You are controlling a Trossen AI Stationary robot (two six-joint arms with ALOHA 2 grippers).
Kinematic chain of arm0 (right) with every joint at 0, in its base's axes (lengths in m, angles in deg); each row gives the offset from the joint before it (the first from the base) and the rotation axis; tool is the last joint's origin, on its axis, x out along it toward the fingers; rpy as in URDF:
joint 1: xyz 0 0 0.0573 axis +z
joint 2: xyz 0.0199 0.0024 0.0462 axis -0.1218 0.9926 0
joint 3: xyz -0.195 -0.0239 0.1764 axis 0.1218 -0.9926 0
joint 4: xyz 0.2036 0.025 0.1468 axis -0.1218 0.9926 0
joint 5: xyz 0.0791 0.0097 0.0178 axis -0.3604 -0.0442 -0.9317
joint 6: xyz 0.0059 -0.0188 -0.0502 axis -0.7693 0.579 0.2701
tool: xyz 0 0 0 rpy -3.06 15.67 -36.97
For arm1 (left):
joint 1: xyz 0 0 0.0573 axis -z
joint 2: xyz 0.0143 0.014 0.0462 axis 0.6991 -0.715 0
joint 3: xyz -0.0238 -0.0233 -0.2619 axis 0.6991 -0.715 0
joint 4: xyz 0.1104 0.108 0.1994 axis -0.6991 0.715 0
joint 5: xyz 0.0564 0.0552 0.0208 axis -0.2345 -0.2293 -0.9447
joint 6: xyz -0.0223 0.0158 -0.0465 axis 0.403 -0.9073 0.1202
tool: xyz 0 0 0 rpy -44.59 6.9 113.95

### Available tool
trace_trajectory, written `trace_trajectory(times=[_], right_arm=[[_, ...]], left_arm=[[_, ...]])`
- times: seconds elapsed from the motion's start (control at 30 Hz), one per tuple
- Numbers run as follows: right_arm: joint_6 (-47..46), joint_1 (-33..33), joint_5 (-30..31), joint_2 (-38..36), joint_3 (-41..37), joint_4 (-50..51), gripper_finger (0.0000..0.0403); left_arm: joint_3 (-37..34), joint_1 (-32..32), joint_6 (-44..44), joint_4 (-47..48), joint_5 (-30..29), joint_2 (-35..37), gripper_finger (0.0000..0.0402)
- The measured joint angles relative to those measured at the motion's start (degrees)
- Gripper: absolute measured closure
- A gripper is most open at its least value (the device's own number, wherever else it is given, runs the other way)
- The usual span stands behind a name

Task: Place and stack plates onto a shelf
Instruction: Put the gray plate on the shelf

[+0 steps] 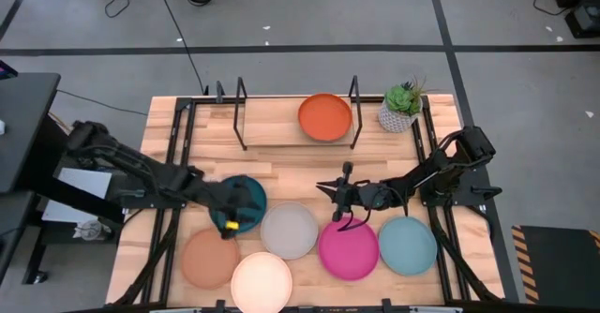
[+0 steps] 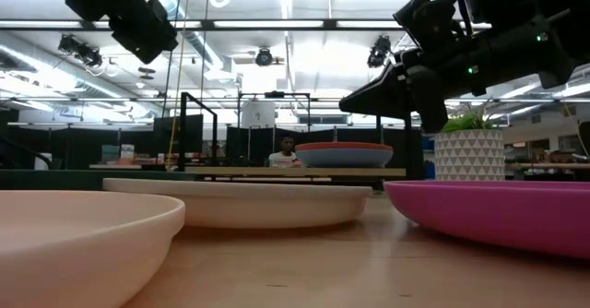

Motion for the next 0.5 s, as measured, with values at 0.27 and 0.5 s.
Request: trace_trajectory(times=[0.27,0.5], right_arm=[[-0.6,0.0,-0.5,0.0,0.0,0.0,0.0359],[-1.7,0.0,-2.1,0.0,0.0,0.0,0.0359]], left_arm=[[11.1,4.7,-9.0,9.9,1.5,-16.9,0.0236],[16.4,6.0,-16.7,14.7,1.3,-26.7,0.0237]])
